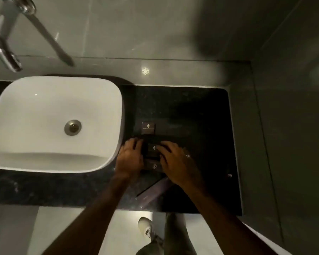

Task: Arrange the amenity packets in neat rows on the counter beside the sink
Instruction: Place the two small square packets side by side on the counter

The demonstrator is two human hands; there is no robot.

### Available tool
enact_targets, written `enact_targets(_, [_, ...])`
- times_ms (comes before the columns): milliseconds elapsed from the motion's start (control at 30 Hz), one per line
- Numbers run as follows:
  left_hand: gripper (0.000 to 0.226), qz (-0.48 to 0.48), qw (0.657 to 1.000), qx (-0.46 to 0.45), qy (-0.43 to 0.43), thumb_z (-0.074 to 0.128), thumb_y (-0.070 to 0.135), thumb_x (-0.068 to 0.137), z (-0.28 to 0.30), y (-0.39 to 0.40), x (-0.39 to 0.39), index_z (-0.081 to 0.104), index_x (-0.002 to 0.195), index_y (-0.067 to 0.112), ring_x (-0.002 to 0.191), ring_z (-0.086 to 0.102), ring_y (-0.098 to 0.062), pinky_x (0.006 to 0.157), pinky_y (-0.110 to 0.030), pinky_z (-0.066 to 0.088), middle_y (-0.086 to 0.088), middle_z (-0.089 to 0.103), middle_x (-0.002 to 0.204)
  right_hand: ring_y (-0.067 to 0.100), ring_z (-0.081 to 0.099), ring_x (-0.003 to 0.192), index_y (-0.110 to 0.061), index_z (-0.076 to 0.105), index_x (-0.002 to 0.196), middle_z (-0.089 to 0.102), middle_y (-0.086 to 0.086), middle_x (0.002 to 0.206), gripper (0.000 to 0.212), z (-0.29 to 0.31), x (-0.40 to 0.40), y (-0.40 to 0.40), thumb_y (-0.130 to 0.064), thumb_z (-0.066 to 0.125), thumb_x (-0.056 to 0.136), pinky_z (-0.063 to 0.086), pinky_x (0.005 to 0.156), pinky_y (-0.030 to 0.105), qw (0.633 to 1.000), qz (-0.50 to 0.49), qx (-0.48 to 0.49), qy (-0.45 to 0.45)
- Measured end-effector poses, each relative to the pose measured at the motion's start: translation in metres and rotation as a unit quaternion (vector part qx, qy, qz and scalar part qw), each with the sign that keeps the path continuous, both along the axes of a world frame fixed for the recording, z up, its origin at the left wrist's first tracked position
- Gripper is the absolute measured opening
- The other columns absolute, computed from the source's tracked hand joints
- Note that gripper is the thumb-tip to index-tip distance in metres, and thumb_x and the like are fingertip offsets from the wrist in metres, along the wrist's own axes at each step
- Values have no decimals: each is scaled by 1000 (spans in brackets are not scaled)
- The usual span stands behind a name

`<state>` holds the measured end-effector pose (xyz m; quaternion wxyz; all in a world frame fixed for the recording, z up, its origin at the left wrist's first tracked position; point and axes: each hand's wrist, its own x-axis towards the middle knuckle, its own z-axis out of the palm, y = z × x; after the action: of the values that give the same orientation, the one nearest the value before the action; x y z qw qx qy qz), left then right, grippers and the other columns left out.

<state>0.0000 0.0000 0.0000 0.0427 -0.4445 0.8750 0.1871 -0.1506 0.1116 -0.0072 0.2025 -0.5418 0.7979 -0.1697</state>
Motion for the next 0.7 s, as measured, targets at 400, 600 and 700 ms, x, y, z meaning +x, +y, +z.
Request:
enact_targets(400, [94, 42, 991, 93, 89, 71, 11, 84, -29, -69, -52, 17, 160, 20, 146, 30, -38, 117, -52, 38, -17, 24, 161, 22, 55, 123, -18, 57, 122, 58, 4, 132, 48, -31, -81, -58, -21, 81, 80, 45, 100, 28, 996, -40, 12, -79])
enact_targets(600, [105, 51, 994, 91, 33, 84, 49, 68, -30, -78, -70, 29, 153, 20, 134, 34, -36, 105, -51, 43, -13, 35, 148, 26, 44, 134, -16, 54, 138, 45, 8, 142, 65, -38, -97, -69, -15, 81, 80, 32, 108, 27, 996, -19, 13, -89])
enact_targets(700, [96, 134, 988, 67, 35, 83, 57, 66, -31, -66, -79, 40, 141, 16, 131, 39, -33, 99, -48, 48, -14, 40, 143, 25, 42, 132, -17, 57, 136, 44, 8, 139, 62, -40, -95, -66, -14, 81, 79, 31, 107, 26, 995, -34, 1, -95])
